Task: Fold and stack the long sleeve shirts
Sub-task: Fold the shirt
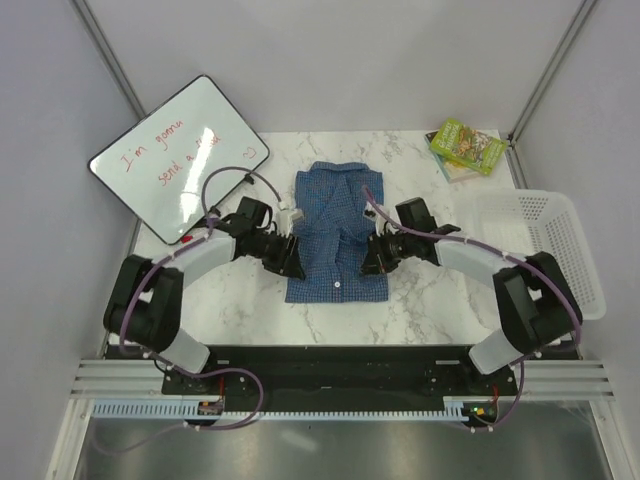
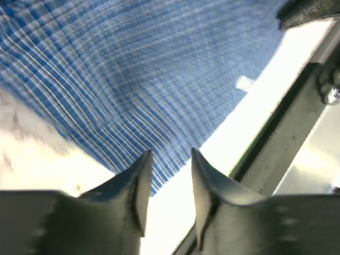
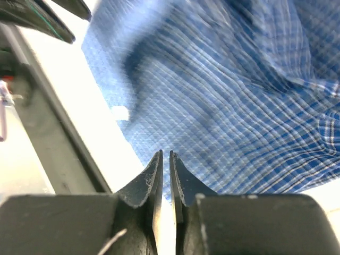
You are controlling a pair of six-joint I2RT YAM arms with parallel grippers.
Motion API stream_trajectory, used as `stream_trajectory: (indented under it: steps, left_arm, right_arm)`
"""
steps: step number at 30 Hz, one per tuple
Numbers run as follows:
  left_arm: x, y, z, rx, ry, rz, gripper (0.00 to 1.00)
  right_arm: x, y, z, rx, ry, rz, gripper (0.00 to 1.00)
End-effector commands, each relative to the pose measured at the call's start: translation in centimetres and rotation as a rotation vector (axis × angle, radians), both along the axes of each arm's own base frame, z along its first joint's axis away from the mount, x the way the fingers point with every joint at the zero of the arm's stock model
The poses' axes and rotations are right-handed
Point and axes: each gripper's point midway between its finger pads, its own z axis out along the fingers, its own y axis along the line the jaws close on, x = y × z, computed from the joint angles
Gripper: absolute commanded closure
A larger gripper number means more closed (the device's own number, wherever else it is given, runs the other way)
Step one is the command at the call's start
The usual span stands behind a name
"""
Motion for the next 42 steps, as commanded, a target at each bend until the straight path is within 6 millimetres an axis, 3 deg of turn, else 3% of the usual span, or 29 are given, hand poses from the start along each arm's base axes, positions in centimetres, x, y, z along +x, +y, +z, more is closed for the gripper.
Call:
stream_trajectory:
  steps: [1, 2, 5, 11, 16, 18, 21, 23, 24, 27, 30, 33, 36, 39, 42]
  left_arm:
    - [1.4, -0.8, 6.7, -0.130, -0.263, 0.006, 0.49]
    - [1.5, -1.1, 7.2, -0.155, -0.266, 0.016, 0.37]
    - [2.5, -2.6, 9.0, -0.192, -0.370, 0.017, 0.30]
    - [4.4, -3.2, 9.9, -0.193, -0.393, 0.051, 0.30]
    - [6.5, -1.5, 7.8, -0.100, -0.385, 0.130, 0.31]
    - [7.2, -1.2, 7.0, -0.081, -0.382, 0.133, 0.32]
    - [8.5, -1.0, 5.8, -0.049, -0.371, 0.140, 0.33]
    - [9.6, -1.2, 6.3, -0.067, -0.366, 0.146, 0.35]
    - [9.7, -1.6, 5.9, -0.083, -0.343, 0.128, 0.37]
    - [10.4, -2.8, 6.7, -0.146, -0.353, 0.112, 0.39]
    - [10.6, -4.0, 6.9, -0.171, -0.363, 0.101, 0.45]
    - [10.3, -5.6, 6.0, -0.174, -0.346, 0.067, 0.57]
    - [9.3, -7.1, 5.0, -0.166, -0.335, 0.028, 0.61]
    - [9.8, -8.0, 3.5, -0.139, -0.342, 0.031, 0.61]
    - [10.2, -7.6, 0.0, -0.078, -0.249, 0.093, 0.64]
  right_arm:
    - [1.3, 1.7, 6.3, 0.143, -0.135, -0.033, 0.83]
    - [1.6, 2.0, 6.5, 0.153, -0.144, -0.042, 0.82]
    - [2.5, 3.4, 5.6, 0.162, -0.159, -0.034, 0.82]
    - [5.6, 4.6, 2.3, 0.117, -0.158, -0.046, 0.84]
    - [9.4, 5.6, 2.8, 0.131, -0.216, -0.071, 0.83]
    - [10.7, 5.7, 3.6, 0.138, -0.237, -0.087, 0.82]
    - [12.3, 5.3, 1.9, 0.101, -0.231, -0.114, 0.81]
    - [13.3, 4.7, 0.9, 0.077, -0.220, -0.133, 0.82]
    - [13.2, 4.5, -0.8, 0.058, -0.180, -0.137, 0.82]
    - [13.3, 3.9, -2.9, 0.028, -0.141, -0.151, 0.83]
    - [13.7, 3.6, -4.0, 0.007, -0.142, -0.158, 0.83]
    - [14.6, 3.8, -4.5, 0.005, -0.152, -0.156, 0.82]
    - [15.0, 4.3, -4.2, 0.025, -0.153, -0.148, 0.80]
    - [14.8, 4.5, -3.0, 0.052, -0.159, -0.133, 0.78]
    - [15.3, 4.3, -0.7, 0.063, -0.205, -0.122, 0.76]
